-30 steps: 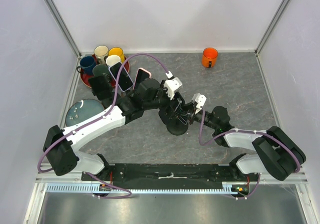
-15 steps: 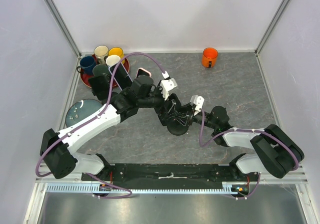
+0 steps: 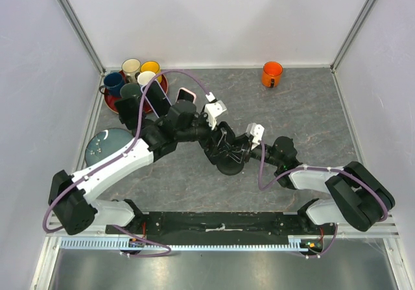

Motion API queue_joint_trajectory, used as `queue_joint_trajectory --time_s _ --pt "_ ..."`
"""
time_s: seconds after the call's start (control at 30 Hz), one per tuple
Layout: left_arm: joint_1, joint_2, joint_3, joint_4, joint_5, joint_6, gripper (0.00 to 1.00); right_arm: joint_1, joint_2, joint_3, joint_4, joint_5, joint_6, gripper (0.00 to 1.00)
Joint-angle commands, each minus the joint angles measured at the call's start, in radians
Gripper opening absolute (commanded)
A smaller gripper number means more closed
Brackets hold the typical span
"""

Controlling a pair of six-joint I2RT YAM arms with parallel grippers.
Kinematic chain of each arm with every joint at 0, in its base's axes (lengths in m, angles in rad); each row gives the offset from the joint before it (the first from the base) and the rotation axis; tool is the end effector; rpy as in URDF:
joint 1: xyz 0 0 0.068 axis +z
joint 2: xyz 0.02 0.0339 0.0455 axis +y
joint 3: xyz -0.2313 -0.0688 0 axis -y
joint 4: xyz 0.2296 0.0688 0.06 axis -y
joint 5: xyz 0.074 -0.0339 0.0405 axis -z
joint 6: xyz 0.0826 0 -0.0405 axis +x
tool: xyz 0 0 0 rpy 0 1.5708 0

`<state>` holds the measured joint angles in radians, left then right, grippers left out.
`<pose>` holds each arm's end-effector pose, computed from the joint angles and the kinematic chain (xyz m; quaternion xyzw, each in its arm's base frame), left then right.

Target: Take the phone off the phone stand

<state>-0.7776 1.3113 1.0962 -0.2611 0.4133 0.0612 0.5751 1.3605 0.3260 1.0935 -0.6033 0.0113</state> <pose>0.2124 -0.2557 0.2781 0.4379 0.7199 -0.3426 0.4156 0.2115 0.1929 0.1814 -0.3899 0.5690 0.3959 0.6062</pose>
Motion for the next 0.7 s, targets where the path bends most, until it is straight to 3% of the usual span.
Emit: queue_joint_trajectory --time_s 0.0,0.07,0.1,0.2,0.4,0.67 --pt "-0.093 -0.119 -0.032 0.074 -0.152 -0.164 0.73 -0.02 -0.024 0.027 0.011 0.152 0.011 0.0" --pt "-0.143 -0.136 -0.045 0.075 -0.342 -0.187 0.83 -0.021 -0.032 0.021 0.012 0.172 0.019 0.0" --pt "-0.193 -0.139 -0.045 0.076 -0.457 -0.195 0.85 -0.02 -0.037 0.019 0.017 0.178 0.021 0.0" --pt "-0.271 -0.138 -0.044 0.08 -0.63 -0.254 0.87 -0.018 -0.046 0.013 0.014 0.204 0.026 0.0" --pt "-0.324 -0.107 -0.003 0.043 -0.838 -0.328 0.9 -0.008 -0.061 0.002 0.006 0.246 0.03 0.0" --pt "-0.42 -0.017 0.063 0.052 -1.077 -0.316 0.89 0.025 -0.081 -0.007 -0.017 0.338 0.027 0.0"
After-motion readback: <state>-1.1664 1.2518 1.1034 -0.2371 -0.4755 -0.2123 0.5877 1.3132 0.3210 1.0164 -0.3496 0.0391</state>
